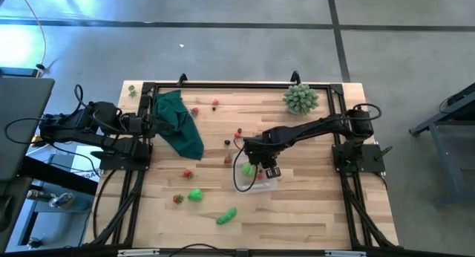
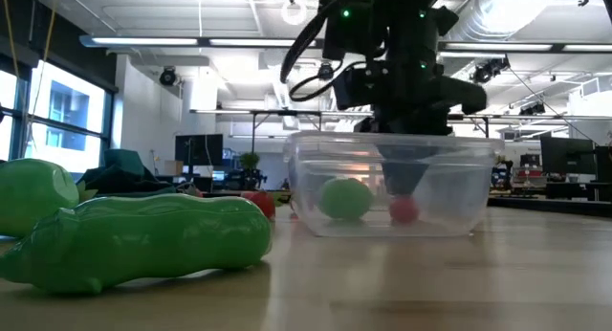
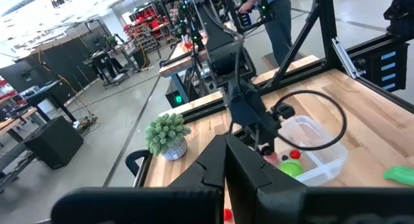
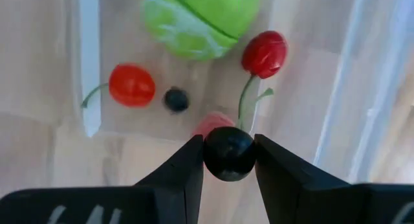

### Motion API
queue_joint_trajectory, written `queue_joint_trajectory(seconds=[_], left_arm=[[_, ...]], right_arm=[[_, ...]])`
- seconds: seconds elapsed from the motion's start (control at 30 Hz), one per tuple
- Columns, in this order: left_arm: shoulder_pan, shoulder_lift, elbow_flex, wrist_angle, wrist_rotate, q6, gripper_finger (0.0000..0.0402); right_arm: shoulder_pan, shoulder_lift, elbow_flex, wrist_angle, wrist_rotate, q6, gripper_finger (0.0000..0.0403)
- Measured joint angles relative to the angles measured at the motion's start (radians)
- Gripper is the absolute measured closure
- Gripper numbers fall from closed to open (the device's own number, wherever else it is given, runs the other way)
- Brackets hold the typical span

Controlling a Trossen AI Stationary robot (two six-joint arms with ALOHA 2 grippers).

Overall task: Pick and placing Produce into tupperware
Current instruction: Put the right black cherry into the container

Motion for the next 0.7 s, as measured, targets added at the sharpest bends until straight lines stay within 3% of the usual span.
queue_joint_trajectory(seconds=[0.3, 0.7], left_arm=[[0.000, 0.000, 0.000, 0.000, 0.000, 0.000, 0.0401], [0.000, 0.000, 0.000, 0.000, 0.000, 0.000, 0.0401]], right_arm=[[-0.024, 0.000, 0.000, 0.025, -0.016, 0.011, 0.0295], [-0.023, 0.000, 0.000, 0.064, -0.116, 0.050, 0.0290]])
